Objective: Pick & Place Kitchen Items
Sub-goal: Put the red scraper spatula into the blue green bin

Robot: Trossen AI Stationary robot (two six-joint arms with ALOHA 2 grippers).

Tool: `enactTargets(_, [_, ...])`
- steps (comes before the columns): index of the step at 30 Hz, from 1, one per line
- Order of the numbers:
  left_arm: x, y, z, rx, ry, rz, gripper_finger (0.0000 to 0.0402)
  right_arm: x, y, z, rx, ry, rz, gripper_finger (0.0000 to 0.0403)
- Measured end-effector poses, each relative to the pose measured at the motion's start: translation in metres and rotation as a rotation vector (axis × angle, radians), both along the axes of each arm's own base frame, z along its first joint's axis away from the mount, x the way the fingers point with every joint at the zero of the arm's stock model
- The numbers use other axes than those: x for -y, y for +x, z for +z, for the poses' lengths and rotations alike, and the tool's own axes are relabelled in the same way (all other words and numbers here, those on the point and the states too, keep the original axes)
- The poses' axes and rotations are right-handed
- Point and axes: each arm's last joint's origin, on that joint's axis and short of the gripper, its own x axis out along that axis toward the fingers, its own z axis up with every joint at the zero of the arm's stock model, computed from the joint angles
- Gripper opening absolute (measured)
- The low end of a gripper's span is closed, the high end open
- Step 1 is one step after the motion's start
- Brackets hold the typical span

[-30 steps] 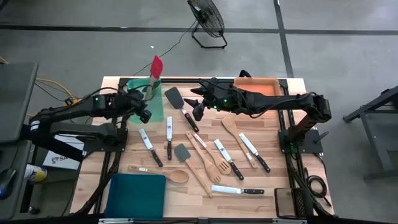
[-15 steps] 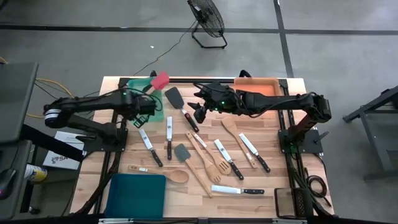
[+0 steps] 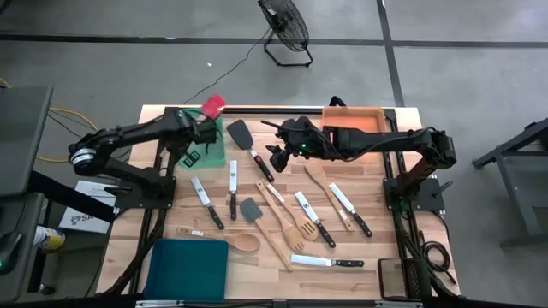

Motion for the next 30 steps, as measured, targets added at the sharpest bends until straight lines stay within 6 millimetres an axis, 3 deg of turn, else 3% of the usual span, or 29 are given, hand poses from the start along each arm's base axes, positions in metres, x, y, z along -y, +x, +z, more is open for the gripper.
enactTargets(13, [-0.038,-0.029,-0.002,-0.134,-0.056,0.067,0.0055,-0.001,0.000,0.000,0.000,-0.002,0.004,0.0239])
enactTargets(21, [-0.057,-0.023,-0.024,-0.244,-0.155,0.083,0.0055,0.000,0.000,0.000,-0.001,-0.008,0.006,0.0239])
enactTargets(30, [-0.057,-0.024,-0.022,-0.240,-0.145,0.087,0.0055,0.001,0.000,0.000,-0.005,-0.017,0.007,0.0239])
